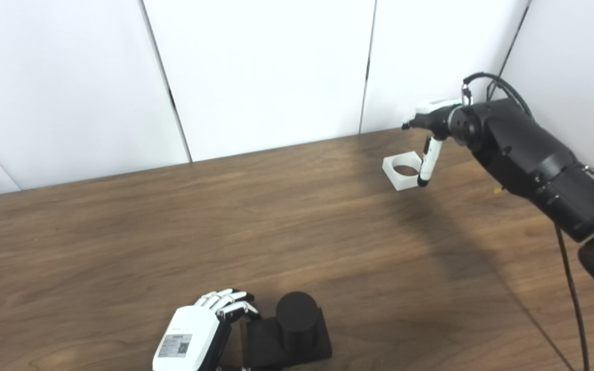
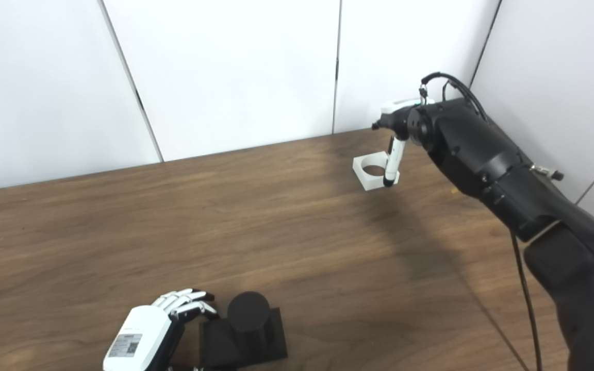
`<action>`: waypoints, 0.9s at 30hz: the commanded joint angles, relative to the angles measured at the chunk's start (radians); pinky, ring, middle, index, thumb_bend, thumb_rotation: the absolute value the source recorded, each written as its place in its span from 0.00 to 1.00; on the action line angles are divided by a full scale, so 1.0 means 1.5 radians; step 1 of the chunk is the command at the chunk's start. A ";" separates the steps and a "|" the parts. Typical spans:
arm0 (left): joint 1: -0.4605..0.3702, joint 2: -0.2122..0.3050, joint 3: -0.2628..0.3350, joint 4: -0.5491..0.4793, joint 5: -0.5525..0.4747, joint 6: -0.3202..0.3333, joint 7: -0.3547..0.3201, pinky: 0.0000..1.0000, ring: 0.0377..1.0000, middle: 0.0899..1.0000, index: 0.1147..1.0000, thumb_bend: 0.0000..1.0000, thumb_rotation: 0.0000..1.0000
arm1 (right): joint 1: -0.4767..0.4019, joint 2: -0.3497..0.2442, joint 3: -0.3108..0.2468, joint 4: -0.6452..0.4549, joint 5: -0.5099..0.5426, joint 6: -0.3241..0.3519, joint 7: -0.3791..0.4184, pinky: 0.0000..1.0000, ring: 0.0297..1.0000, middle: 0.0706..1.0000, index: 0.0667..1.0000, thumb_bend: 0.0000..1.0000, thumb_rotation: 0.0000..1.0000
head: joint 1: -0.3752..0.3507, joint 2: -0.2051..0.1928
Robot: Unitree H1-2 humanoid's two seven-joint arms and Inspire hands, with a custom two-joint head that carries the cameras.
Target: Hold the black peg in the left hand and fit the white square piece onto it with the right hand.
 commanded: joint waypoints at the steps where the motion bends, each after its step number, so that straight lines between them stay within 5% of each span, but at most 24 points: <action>1: 0.026 0.010 -0.024 0.018 0.035 0.006 -0.058 0.81 0.81 0.76 0.42 0.52 0.05 | -0.036 -0.011 -0.008 -0.009 -0.014 -0.014 -0.016 1.00 1.00 1.00 0.95 1.00 0.25 | 0.000 0.001; 27: 0.034 0.001 -0.022 -0.015 0.045 0.022 -0.087 0.81 0.81 0.75 0.42 0.52 0.05 | -0.020 0.021 -0.003 0.047 -0.016 -0.054 -0.048 1.00 1.00 1.00 0.94 1.00 0.27 | 0.007 0.009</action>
